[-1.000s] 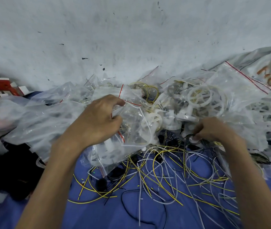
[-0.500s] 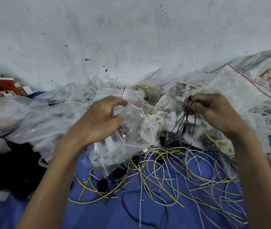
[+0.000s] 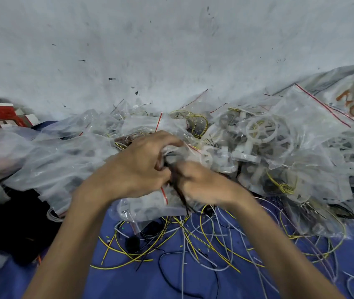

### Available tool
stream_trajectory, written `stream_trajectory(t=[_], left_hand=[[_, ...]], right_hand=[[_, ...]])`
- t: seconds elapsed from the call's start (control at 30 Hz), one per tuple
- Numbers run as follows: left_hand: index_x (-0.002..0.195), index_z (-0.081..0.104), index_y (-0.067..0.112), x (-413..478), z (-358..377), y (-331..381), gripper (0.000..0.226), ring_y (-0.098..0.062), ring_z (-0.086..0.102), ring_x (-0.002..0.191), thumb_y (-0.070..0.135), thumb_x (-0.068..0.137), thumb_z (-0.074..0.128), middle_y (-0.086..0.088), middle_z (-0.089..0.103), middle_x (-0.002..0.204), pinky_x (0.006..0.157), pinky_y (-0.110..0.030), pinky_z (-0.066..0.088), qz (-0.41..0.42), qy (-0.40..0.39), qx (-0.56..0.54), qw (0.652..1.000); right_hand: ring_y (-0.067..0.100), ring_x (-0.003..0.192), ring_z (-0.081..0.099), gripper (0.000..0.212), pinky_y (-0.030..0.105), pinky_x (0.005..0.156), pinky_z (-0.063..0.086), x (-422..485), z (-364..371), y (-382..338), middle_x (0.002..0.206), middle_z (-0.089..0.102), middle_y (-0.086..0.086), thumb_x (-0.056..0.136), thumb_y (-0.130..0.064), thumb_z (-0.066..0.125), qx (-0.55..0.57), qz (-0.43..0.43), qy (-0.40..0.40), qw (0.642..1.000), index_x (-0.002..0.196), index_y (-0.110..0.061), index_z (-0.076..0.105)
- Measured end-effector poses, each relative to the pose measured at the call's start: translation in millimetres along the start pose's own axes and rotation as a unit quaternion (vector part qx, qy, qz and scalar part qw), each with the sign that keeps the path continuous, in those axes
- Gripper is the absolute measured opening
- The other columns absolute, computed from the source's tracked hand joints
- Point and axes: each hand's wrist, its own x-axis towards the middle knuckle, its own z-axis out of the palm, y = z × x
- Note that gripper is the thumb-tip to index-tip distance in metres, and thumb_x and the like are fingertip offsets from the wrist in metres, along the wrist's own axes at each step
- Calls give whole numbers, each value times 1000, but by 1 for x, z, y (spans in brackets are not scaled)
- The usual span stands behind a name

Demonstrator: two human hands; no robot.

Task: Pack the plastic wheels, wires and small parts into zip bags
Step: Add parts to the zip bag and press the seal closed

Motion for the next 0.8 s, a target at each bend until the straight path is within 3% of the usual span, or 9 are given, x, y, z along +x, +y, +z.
stream_trajectory(t=[0.1,0.2,0.27,0.33,0.43,0.53,0.67,0.73,0.8], left_hand=[[125,54,17,-1,1,3,53,4,50,65,-2,76,59,6,52,105,62,-6,35,13,-43,2,999],[124,55,19,-3,0,9,54,7,47,60,1,74,60,5,53,84,58,-4,34,27,-61,-26,997],[124,55,22,-4,-2,11,57,9,49,68,12,69,57,6,58,101,60,-4,34,26,-55,-41,997],[124,55,26,-4,-4,9,56,13,49,69,20,68,54,19,59,108,59,-5,34,3,-41,-56,998],[123,57,21,1,-2,3,45,3,50,61,16,79,58,21,66,94,55,-16,34,-52,4,-115,992],[123,58,18,8,0,-8,49,-3,51,74,27,75,55,2,63,116,75,-21,41,-126,95,-133,978],[120,60,23,9,-3,-14,56,-19,63,97,35,65,55,-4,65,113,95,-42,48,-186,161,-206,947],[114,62,31,6,-4,-12,53,-14,67,88,36,61,60,4,70,99,91,-47,50,-150,114,-277,942],[108,65,37,4,-3,-15,45,-12,70,84,35,63,69,8,70,101,89,-39,50,-108,62,-339,933]], right_hand=[[27,108,54,24,23,78,41,6,13,-6,115,60,18,90,-3,41,-138,35,-27,989,108,1,57],[32,119,48,30,25,76,34,11,14,-15,127,54,18,94,-11,42,-230,101,-28,967,120,-1,53],[31,122,46,31,30,90,36,12,14,-18,129,52,17,97,-13,40,-279,114,-11,953,122,1,52],[28,119,47,33,28,94,34,15,10,-20,131,51,18,97,-10,41,-280,117,-26,952,126,2,49],[21,90,52,26,29,76,42,18,-2,-22,118,59,16,94,-10,44,-258,146,-56,953,116,1,54],[18,87,59,23,25,78,44,14,-24,-31,106,66,9,96,-18,44,-224,68,-48,971,105,-5,61],[-24,74,54,54,17,70,43,-14,-39,-40,87,67,-25,78,-78,28,-89,23,-68,993,84,-43,68],[-10,82,60,62,18,72,47,-12,-26,-29,99,69,-7,76,-78,35,-205,8,-68,976,94,-28,67],[18,92,63,43,32,80,48,-2,-18,-7,98,68,11,86,-48,51,-268,9,-17,963,94,-8,63]])
